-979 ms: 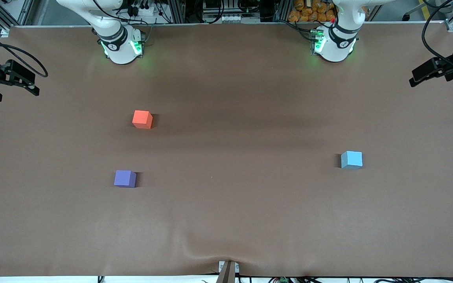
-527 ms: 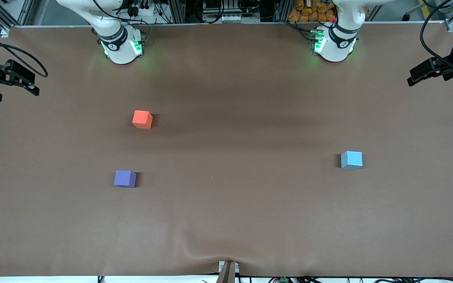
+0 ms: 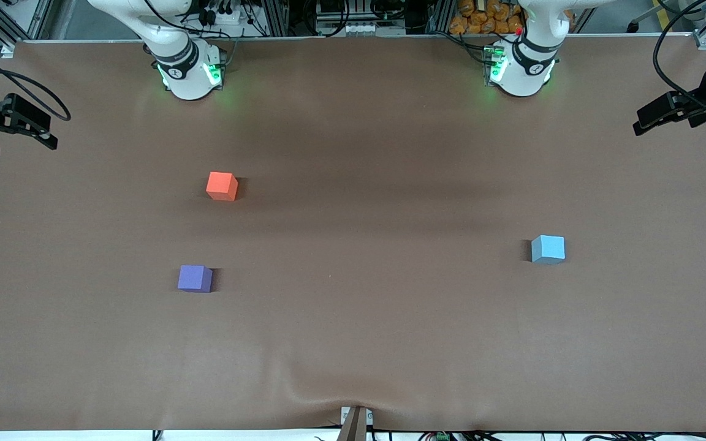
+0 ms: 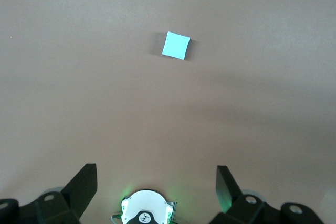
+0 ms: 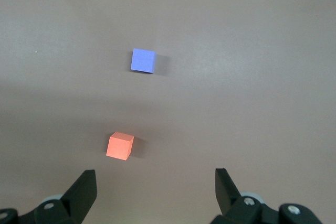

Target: Place blue block between orange and purple blocks

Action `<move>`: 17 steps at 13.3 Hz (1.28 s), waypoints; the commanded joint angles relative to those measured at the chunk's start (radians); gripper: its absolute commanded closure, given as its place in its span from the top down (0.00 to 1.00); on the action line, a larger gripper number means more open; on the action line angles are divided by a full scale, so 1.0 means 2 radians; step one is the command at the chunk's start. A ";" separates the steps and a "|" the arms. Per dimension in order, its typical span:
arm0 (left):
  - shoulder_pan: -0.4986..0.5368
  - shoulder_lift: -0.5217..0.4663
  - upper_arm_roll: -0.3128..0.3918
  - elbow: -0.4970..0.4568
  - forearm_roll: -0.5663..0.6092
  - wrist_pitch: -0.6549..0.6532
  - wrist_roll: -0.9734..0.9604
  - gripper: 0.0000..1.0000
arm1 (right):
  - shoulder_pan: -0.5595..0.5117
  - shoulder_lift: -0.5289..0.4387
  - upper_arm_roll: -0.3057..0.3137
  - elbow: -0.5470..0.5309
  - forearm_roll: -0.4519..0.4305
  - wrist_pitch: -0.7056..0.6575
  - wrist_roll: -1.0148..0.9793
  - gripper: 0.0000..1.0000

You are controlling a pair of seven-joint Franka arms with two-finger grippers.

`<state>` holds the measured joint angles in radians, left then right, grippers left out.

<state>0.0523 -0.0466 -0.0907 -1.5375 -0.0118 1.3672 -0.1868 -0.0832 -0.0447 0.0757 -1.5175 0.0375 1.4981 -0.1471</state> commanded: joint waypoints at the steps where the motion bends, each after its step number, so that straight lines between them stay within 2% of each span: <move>1: 0.001 0.006 -0.002 0.012 0.011 -0.008 0.008 1.00 | -0.011 0.002 0.007 0.007 0.003 -0.006 -0.007 1.00; 6: 0.003 0.041 -0.002 0.010 0.010 0.014 0.009 1.00 | -0.011 0.002 0.007 0.007 0.003 -0.006 -0.007 1.00; 13: 0.003 0.126 -0.002 0.009 0.012 0.093 0.008 1.00 | -0.011 0.002 0.007 0.007 0.003 -0.006 -0.007 1.00; 15: 0.004 0.135 -0.003 0.009 0.039 0.095 0.009 1.00 | -0.011 0.002 0.007 0.007 0.003 -0.006 -0.007 1.00; 17: 0.003 0.144 -0.003 0.008 0.041 0.103 0.009 1.00 | -0.012 0.002 0.007 0.007 0.003 -0.006 -0.008 1.00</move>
<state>0.0551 0.2302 -0.0910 -1.5391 0.0464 1.5685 -0.1842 -0.0839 -0.0446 0.0761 -1.5175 0.0375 1.4979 -0.1471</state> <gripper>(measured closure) 0.000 0.000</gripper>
